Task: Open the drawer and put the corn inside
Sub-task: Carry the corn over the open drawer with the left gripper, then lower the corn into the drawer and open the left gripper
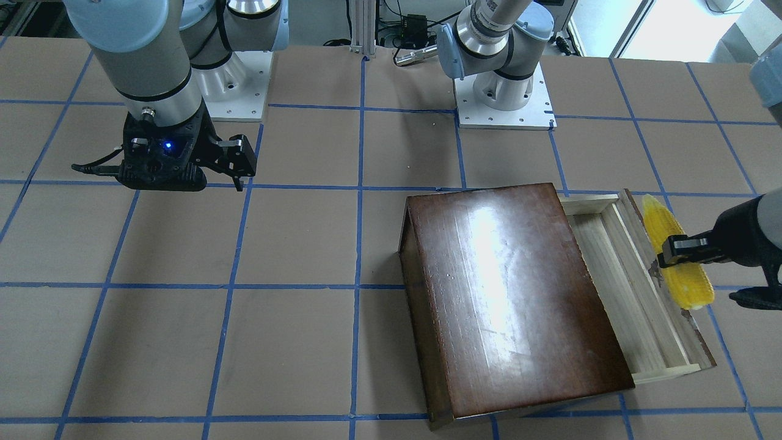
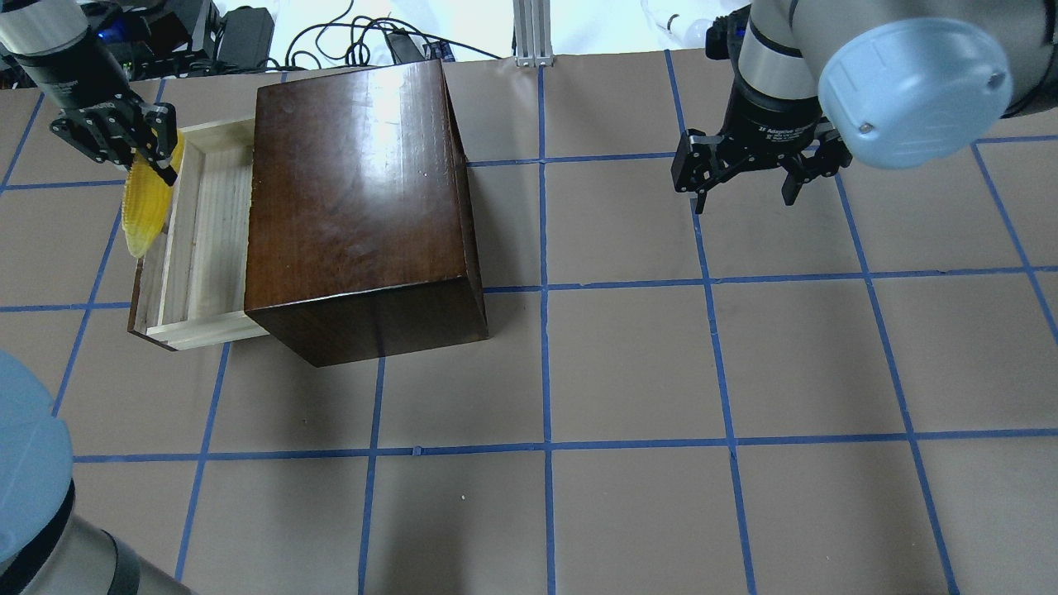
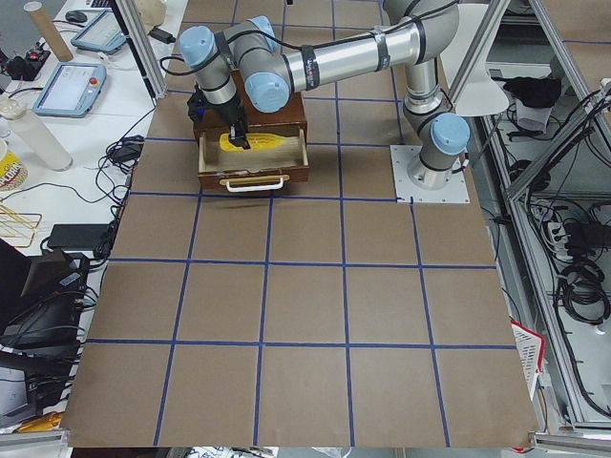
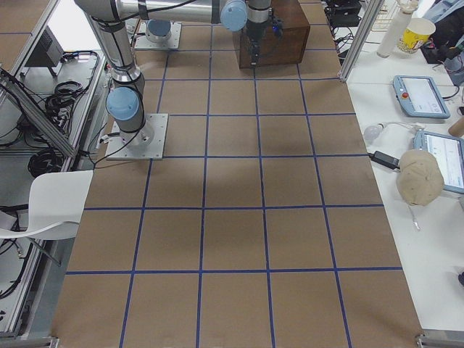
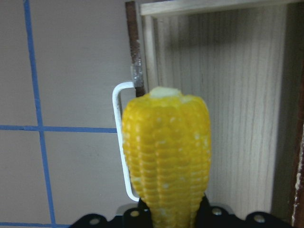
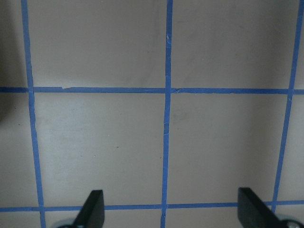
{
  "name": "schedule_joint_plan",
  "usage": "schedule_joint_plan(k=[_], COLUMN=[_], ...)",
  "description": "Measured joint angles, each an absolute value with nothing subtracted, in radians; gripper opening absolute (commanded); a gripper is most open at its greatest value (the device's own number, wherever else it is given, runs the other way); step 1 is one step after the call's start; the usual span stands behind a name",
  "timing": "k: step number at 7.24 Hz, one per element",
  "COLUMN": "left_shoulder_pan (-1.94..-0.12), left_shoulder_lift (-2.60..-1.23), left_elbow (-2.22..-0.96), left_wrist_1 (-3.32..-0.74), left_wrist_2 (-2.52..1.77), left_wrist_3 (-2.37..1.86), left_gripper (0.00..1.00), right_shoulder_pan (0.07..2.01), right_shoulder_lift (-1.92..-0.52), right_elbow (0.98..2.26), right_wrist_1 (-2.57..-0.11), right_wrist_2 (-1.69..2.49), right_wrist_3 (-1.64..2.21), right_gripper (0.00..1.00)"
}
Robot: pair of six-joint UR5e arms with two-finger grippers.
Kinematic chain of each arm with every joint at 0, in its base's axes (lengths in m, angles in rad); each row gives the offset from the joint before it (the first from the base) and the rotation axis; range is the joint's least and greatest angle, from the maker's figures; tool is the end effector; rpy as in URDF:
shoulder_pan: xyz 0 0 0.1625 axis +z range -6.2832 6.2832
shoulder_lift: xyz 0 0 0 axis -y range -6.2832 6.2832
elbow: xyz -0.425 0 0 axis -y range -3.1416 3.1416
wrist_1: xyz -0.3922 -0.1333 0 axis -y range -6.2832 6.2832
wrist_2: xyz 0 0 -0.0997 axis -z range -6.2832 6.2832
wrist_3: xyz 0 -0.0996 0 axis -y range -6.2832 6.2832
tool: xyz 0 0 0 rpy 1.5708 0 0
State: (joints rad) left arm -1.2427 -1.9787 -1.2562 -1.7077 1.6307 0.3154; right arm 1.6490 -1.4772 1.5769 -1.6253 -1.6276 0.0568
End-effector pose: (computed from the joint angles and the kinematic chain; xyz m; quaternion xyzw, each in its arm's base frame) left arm 0.0836 -0.6407 0.3965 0.0029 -0.9929 -0.1183 0.0081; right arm 0.1683 -0.5135 0.4428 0.0113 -0.9993 -0.0206 0.0298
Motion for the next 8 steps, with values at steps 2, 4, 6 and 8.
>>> schedule_joint_plan(k=[2,4,6,8], left_shoulder_pan=[-1.245,-1.245,-1.245,-1.247], left_shoulder_lift=[-1.999,-2.015,-2.016,-2.005], left_elbow=[-1.290,-1.334,-1.390,-1.402], left_wrist_1=[-1.669,-1.620,-1.531,-1.504], left_wrist_2=[1.619,1.596,1.593,1.597], left_wrist_3=[0.314,0.315,0.316,0.316], left_gripper=[0.00,0.11,0.89,1.00], right_shoulder_pan=[1.649,1.649,1.649,1.649], right_shoulder_lift=[-1.477,-1.477,-1.478,-1.478], right_elbow=[1.577,1.577,1.577,1.577], right_wrist_1=[-1.625,-1.626,-1.625,-1.625], right_wrist_2=[-1.629,-1.629,-1.630,-1.631], right_wrist_3=[0.057,0.057,0.057,0.057], right_gripper=[1.00,1.00,1.00,1.00])
